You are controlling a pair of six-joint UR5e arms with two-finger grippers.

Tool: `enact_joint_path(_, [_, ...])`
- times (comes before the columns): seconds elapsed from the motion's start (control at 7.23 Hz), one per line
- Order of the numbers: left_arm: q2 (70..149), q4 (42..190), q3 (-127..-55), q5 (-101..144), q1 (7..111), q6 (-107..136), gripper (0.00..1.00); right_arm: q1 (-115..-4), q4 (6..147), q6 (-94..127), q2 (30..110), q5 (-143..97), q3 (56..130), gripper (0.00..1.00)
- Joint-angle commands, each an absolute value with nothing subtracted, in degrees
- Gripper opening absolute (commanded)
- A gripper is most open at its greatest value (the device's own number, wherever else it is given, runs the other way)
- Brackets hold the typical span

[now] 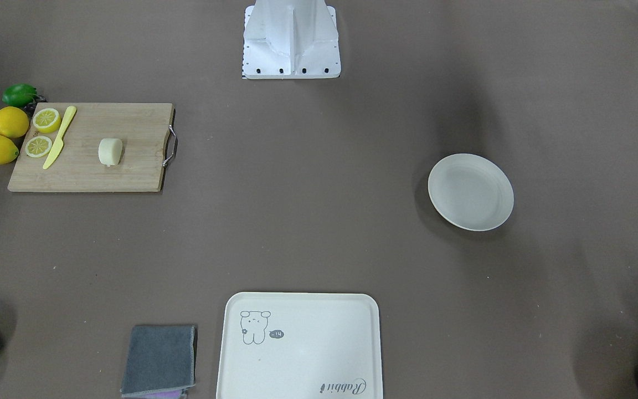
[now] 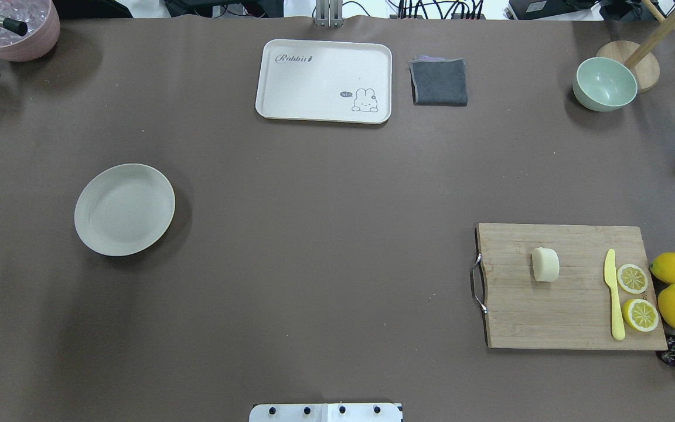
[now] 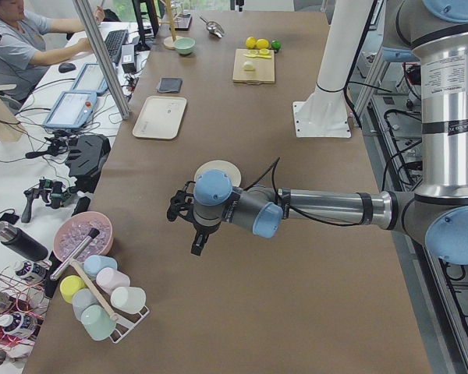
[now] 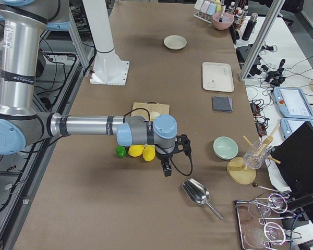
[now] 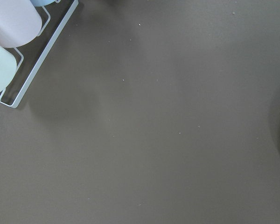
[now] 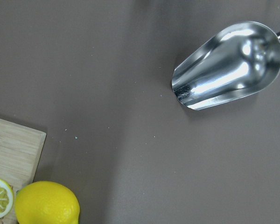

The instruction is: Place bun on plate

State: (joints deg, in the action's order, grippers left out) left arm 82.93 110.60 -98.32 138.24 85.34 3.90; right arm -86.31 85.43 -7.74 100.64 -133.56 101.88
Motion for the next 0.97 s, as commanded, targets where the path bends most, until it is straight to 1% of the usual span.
enact_joint_path(0.0, [82.9,110.6,-98.4,138.3,85.3,4.0,0.98,-86.3,85.4,-7.7,100.8,-133.6,102.0,1.0])
enact_joint_path(0.55, [82.8,110.6,-98.4,137.9,81.0,4.1,0.97,-86.3,85.3,-8.1,100.7,-133.6,102.1,1.0])
enact_joint_path(0.83, [82.8,110.7,-99.3,138.3,80.5,4.2,0.97,-86.3,85.4,-7.6,100.8,-134.6,102.0,1.0])
